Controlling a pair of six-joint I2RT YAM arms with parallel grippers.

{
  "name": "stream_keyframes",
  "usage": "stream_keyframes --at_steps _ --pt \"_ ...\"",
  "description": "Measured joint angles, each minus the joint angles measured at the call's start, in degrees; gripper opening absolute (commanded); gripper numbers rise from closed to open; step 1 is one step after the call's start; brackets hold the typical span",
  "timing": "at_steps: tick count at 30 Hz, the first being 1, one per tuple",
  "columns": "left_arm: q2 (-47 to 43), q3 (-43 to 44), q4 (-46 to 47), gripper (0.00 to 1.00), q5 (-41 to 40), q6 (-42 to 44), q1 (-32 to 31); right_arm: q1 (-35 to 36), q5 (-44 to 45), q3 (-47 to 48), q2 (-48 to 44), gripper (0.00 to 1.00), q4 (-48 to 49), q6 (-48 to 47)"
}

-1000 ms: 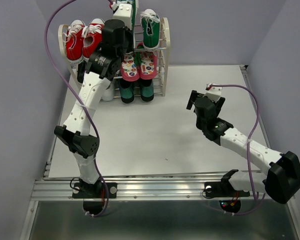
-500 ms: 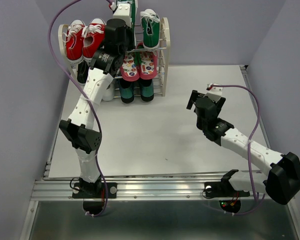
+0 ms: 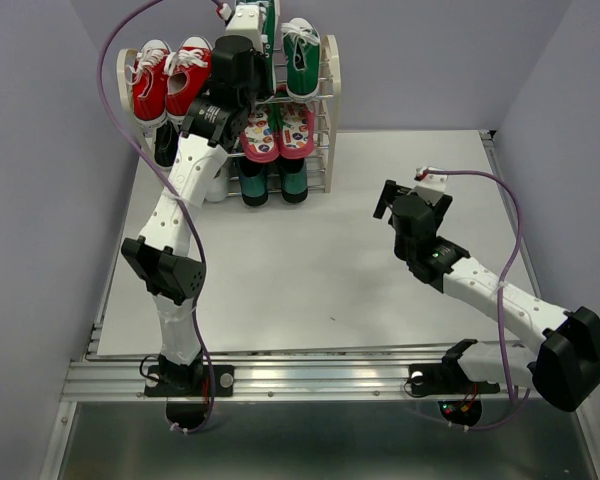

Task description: Place and organize the shoes onto the shoe shelf

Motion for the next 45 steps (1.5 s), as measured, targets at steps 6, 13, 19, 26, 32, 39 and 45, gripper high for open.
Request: stream_keyframes --at_steps 6,13,19,26,32,39,45 --pt "0.85 2.4 -1.84 0.0 0.33 -1.9 0.0 0.0 -0.28 0.0 0.0 1.0 0.02 0.02" --pt "0.61 2.4 -2.84 0.0 1.95 -2.29 0.0 0.0 -0.98 0.0 0.22 1.0 0.0 0.02" --pt "0.57 2.4 -3.56 0.0 2.73 -1.46 0.0 0.0 -1.27 0.0 0.72 1.0 0.02 0.04" --pt "0.57 2.4 -3.74 0.0 2.54 -0.79 -0.02 0.0 -1.46 0.0 1.09 1.0 0.0 0.02" --pt "0.59 2.4 -3.69 0.2 0.83 -1.09 -0.09 0.0 -1.46 0.0 1.31 1.0 0.0 0.02" --pt "0.59 2.64 0.04 0.36 -1.44 -1.11 0.0 0.0 -1.44 0.0 1.81 1.0 0.0 0.02" --pt "0.61 3.02 1.29 0.52 -1.51 -0.13 0.0 0.0 -1.44 0.0 2.1 1.0 0.0 0.02"
